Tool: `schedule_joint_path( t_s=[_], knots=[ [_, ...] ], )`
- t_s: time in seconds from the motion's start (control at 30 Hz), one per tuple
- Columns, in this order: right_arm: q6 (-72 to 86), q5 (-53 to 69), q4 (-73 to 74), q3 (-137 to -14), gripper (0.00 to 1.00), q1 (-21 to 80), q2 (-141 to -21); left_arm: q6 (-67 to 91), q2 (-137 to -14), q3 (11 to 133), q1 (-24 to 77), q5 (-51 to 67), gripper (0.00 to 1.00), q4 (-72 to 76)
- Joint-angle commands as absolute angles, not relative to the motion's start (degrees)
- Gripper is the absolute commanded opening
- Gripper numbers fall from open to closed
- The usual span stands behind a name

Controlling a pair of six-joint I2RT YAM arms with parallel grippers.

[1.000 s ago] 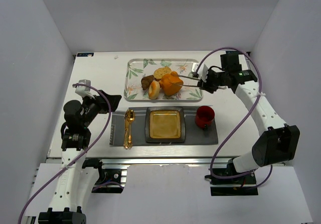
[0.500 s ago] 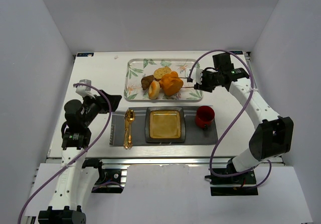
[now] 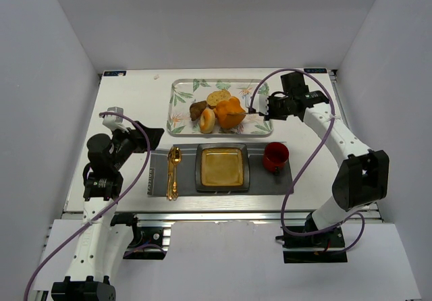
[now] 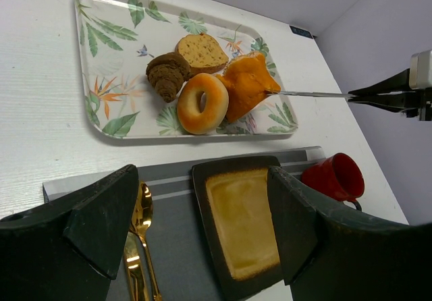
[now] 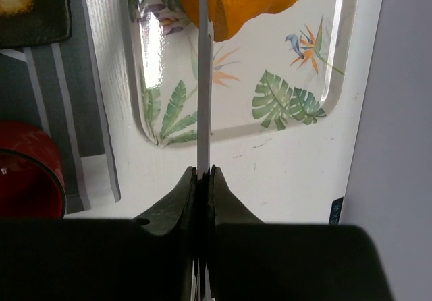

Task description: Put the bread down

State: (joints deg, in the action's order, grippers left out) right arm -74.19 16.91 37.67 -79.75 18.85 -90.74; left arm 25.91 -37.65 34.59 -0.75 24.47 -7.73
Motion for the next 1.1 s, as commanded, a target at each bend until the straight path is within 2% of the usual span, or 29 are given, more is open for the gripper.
schedule_joint_path(
  t_s=[0.0, 0.1, 0.3, 0.53, 0.83, 1.07],
  knots=[
    [-74.4, 17.3, 39.0, -81.6, 0.03, 19.1, -89.4, 25.5, -36.7, 34.5, -0.9, 24.8, 0.86, -7.9],
    [-71.7, 18.2, 36.7, -80.1, 0.0, 18.9, -86.3, 25.7, -36.7, 34.4, -0.9, 24.8, 0.86, -7.6],
    [-66.9, 20.4, 34.3, -78.8, 0.0, 18.6, -79.6, 26.2, -37.0, 34.4, -0.9, 25.4, 0.86, -6.8],
    [-65.3, 25.7, 40.9, -77.6, 0.0, 18.6, -73.1, 26.5, -36.7, 34.3, -1.0, 25.8, 0.86, -6.7],
    [-65.6, 33.3, 52.0, -66.2, 0.0, 21.9, -60.8, 26.6, -35.5, 33.9, -0.9, 25.6, 0.86, -7.3],
    [-62.9, 32.3, 49.6, -57.7, 0.02, 24.3, -56.9, 27.1, -35.5, 33.5, -1.0, 25.9, 0.86, -6.9]
  ],
)
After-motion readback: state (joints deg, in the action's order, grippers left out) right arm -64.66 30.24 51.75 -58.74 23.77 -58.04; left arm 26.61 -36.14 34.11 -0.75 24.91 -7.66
